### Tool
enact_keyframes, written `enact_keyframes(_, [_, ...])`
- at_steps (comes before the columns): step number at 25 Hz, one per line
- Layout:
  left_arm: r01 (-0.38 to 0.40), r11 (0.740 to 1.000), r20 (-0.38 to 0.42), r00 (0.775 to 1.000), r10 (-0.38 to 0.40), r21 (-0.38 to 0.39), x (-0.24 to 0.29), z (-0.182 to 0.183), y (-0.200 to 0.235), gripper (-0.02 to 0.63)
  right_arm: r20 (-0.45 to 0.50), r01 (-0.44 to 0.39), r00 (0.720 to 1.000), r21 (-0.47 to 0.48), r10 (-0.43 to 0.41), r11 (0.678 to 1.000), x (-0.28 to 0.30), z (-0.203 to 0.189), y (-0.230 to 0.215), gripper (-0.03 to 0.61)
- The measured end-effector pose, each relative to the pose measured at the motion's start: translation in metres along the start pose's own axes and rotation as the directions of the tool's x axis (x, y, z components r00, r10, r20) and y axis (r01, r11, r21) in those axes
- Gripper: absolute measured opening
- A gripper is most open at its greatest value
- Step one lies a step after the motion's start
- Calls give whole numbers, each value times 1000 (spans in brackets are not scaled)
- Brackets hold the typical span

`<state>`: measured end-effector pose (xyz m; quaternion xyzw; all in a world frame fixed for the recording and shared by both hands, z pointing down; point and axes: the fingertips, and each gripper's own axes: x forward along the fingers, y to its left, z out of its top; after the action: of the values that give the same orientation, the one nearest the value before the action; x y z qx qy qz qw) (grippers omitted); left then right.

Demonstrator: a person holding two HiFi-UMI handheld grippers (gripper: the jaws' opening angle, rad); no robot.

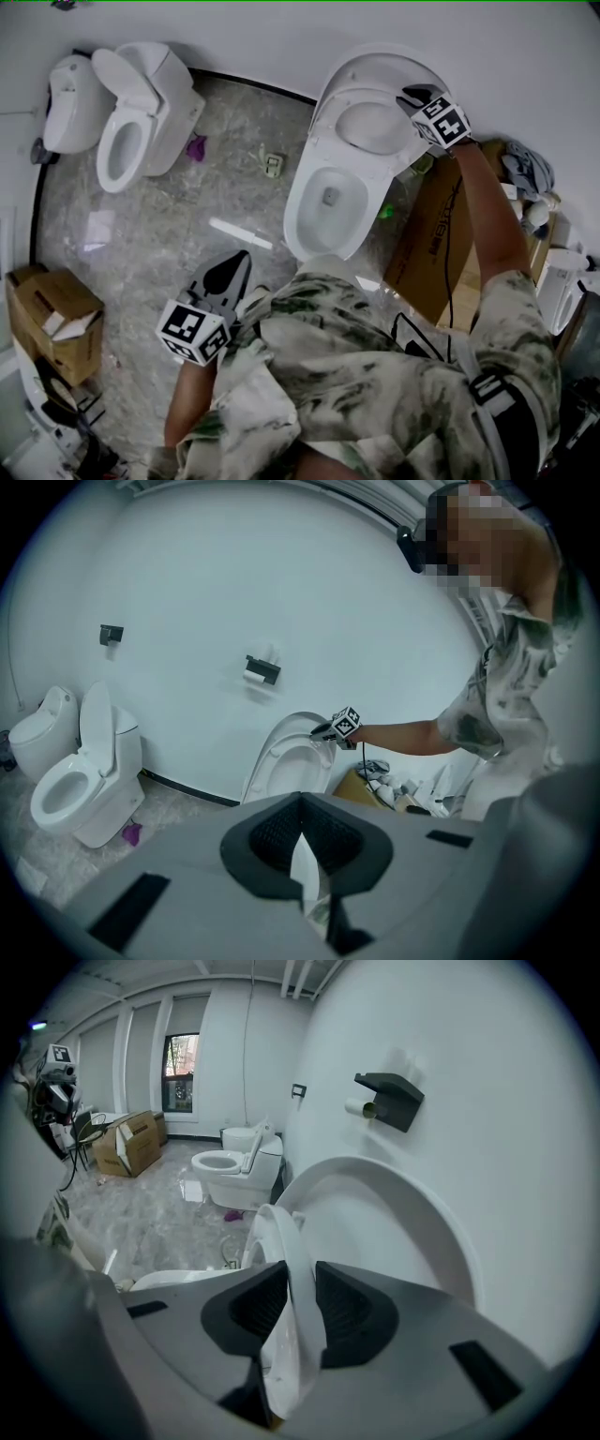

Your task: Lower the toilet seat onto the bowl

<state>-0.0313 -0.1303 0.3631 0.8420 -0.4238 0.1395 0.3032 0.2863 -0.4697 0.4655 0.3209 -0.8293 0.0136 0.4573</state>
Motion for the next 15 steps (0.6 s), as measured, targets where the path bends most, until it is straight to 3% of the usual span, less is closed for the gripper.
enact_keyframes(15, [19,1000,3,1000,-19,13,-8,-7,-5,21,-3,3,1000,-41,-3,999,-9,3,21,106])
